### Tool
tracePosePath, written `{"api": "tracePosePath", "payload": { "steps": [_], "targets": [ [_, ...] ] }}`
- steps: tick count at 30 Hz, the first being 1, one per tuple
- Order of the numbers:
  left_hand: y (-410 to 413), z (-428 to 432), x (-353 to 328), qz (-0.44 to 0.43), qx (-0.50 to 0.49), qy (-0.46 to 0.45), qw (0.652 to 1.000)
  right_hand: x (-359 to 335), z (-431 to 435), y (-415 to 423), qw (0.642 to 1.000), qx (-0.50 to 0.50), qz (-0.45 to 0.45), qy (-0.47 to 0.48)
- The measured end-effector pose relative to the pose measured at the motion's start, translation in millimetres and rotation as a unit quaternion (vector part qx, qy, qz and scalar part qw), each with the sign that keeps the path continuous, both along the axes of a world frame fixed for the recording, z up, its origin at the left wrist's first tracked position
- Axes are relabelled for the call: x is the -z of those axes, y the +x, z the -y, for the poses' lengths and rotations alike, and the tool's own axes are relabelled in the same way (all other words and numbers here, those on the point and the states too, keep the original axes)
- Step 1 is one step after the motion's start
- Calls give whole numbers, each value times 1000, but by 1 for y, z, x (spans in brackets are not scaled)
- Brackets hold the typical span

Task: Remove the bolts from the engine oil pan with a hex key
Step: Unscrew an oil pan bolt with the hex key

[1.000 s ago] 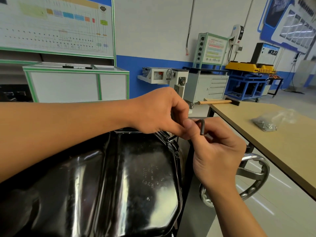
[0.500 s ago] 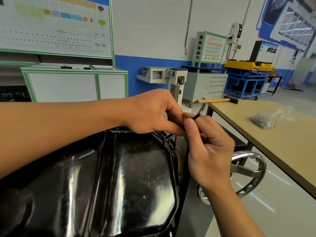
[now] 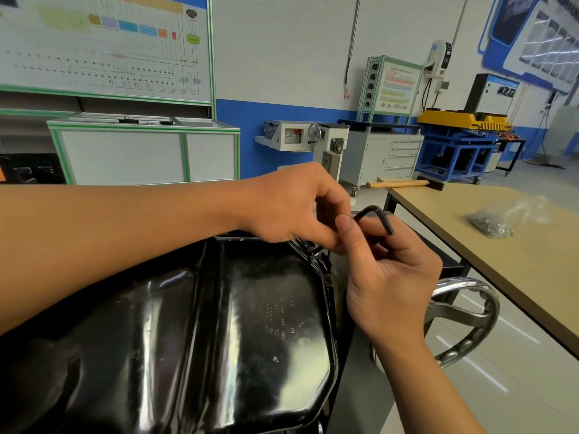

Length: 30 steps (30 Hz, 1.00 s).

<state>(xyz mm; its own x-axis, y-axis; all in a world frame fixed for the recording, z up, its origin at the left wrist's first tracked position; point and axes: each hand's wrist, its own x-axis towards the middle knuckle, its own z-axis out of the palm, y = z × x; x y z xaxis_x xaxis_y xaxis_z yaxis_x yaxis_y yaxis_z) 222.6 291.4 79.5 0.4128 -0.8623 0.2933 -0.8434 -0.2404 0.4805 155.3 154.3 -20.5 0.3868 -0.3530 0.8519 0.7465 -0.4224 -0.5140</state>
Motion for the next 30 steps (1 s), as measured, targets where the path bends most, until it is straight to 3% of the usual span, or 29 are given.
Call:
{"api": "tracePosePath", "payload": {
  "steps": [6,12,20,26,30],
  "targets": [
    [3,-8,-4,12,25,53,998,-2,2,-3,998,21,-10,-52],
    [-1,-7,-3,31,20,47,998,-4,3,-5,994,23,-14,-104],
    [-3,0,-2,50,19,8,999,-1,9,-2,1000,-5,22,-14],
    [0,0,1,40,16,-6,999,-2,4,-1,1000,7,17,-17],
    [1,-4,0,12,31,14,999,-4,3,-3,996,41,20,-71]
  ]
}}
